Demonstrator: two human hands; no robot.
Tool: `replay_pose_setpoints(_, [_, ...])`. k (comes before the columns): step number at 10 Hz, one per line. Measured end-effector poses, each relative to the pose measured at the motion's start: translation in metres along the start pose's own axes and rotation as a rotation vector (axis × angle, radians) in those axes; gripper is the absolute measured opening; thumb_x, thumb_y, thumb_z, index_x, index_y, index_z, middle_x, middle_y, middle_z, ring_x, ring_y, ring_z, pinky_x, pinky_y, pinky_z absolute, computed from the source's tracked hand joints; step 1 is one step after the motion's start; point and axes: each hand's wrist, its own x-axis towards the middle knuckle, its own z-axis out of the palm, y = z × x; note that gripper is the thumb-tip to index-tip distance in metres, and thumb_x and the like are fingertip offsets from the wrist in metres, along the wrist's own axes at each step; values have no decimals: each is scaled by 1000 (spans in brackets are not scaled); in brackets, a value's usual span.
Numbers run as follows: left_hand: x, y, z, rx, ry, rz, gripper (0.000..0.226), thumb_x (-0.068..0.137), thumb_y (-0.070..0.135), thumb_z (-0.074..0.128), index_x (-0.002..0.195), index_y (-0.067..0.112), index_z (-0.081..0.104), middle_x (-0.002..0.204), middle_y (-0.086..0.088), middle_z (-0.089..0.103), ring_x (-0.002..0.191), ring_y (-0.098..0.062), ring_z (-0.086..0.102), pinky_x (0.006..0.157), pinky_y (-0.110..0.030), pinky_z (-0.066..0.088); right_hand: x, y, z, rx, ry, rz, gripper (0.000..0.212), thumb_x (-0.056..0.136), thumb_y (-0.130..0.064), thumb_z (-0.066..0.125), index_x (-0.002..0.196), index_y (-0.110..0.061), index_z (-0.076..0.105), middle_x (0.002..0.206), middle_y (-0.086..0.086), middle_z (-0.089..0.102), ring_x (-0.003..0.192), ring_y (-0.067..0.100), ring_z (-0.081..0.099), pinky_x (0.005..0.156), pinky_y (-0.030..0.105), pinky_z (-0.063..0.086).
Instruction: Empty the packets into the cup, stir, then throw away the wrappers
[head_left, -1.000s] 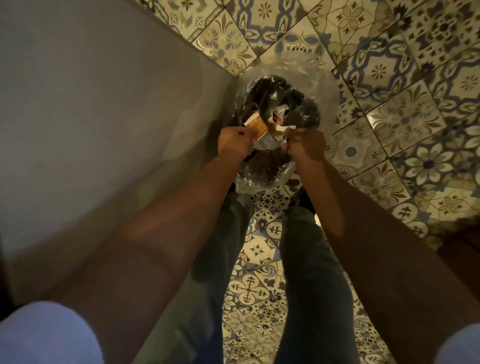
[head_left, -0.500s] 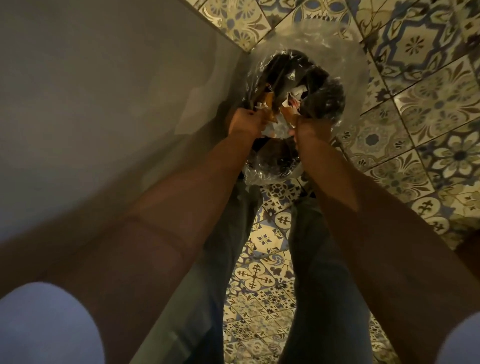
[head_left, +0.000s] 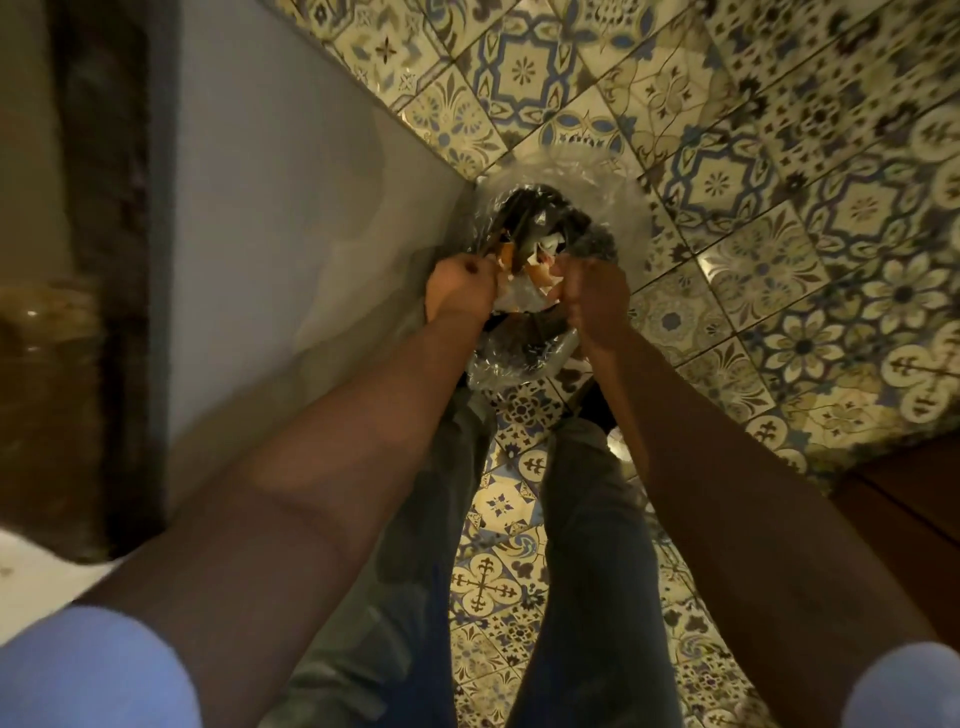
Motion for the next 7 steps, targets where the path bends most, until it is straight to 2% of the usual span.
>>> replay_pose_setpoints(1, [-32, 24, -21, 24, 28, 141, 28, 97, 34, 59, 117, 21, 73, 109, -3, 75, 97, -19, 68, 78, -23, 48, -34, -32, -17, 33, 92, 28, 32, 94, -32, 58, 93, -4, 75, 96, 18, 75, 87, 32, 67, 90, 49, 55])
replay_pose_setpoints(2, [-64, 49, -46, -2, 27, 264, 35, 97, 35, 59, 128, 21, 68, 124, -4, 70, 109, -18, 65, 89, -26, 49, -65, -63, -31, -42, 197, -82, 32, 95, -32, 58, 92, -6, 76, 91, 12, 76, 87, 29, 70, 79, 39, 54])
replay_pose_setpoints(3, [-99, 69, -75, -41, 45, 381, 38, 98, 34, 59, 133, 21, 63, 133, -6, 63, 120, -20, 60, 102, -33, 47, -97, -94, -45, -156, 277, -212, 28, 96, -35, 56, 94, -12, 73, 82, -1, 67, 79, 19, 65, 69, 30, 44])
replay_pose_setpoints(4, [-141, 88, -105, -108, 45, 519, 38, 97, 27, 60, 133, 19, 63, 136, -5, 58, 124, -16, 54, 107, -35, 44, -132, -128, -62, -295, 337, -311, 21, 95, -32, 54, 91, -17, 68, 82, -5, 62, 72, 12, 56, 62, 26, 35])
replay_pose_setpoints(5, [-180, 107, -138, -96, 114, 693, 39, 95, 25, 61, 132, 14, 63, 137, -7, 59, 124, -10, 49, 105, -28, 40, -170, -160, -78, -353, 407, -378, 19, 95, -33, 57, 95, -17, 68, 95, 0, 67, 82, 15, 58, 65, 25, 36])
replay_pose_setpoints(6, [-222, 126, -169, -104, 156, 793, 43, 97, 31, 59, 137, 16, 59, 145, -6, 56, 136, -18, 47, 113, -36, 39, -214, -193, -95, -340, 479, -508, 29, 94, -34, 61, 110, -13, 70, 111, 8, 70, 100, 24, 65, 79, 29, 44])
replay_pose_setpoints(7, [-257, 137, -194, -76, 209, 913, 50, 99, 42, 55, 144, 22, 52, 155, -2, 45, 145, -17, 35, 114, -29, 28, -254, -221, -103, -329, 510, -651, 38, 96, -35, 61, 125, -10, 66, 124, 12, 67, 113, 28, 63, 93, 37, 49])
